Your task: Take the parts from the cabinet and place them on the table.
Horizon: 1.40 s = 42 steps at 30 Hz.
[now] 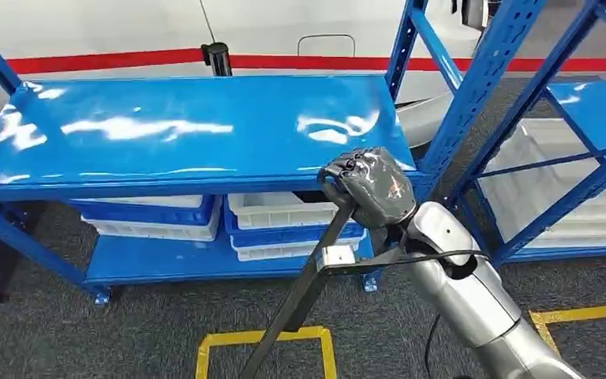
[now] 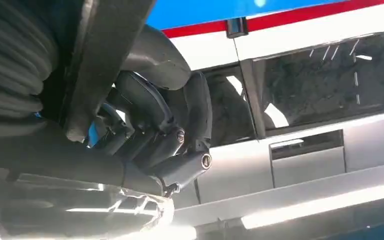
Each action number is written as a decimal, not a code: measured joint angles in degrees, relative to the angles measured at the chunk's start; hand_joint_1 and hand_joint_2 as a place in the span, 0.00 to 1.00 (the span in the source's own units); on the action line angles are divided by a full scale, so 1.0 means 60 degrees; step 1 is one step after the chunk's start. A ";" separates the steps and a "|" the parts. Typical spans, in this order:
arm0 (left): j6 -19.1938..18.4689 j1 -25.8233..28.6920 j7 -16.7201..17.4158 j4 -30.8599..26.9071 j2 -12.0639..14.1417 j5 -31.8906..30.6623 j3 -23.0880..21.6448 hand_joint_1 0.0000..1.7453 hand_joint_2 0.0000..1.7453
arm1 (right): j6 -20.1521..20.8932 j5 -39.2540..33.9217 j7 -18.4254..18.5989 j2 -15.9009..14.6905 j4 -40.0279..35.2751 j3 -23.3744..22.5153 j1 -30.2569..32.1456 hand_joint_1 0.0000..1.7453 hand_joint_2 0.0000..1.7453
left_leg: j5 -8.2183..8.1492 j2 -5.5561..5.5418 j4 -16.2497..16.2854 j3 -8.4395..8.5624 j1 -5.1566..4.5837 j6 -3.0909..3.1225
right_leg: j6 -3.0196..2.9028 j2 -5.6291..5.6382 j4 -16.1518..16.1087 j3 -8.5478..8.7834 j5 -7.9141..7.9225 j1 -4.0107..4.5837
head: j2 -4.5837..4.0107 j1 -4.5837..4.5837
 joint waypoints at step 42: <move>-0.0014 -0.0007 -0.0080 -0.0015 0.0025 0.0011 0.0011 0.00 1.00 | 0.0040 -0.0091 -0.0106 0.0062 0.0084 -0.0229 -0.0252 0.97 1.00 | 0.1211 -0.0038 -0.0080 -0.1027 -0.0036 -0.0378 | -0.0095 0.0004 -0.2234 0.2181 0.0211 0.0315 | 0.0000 -0.0106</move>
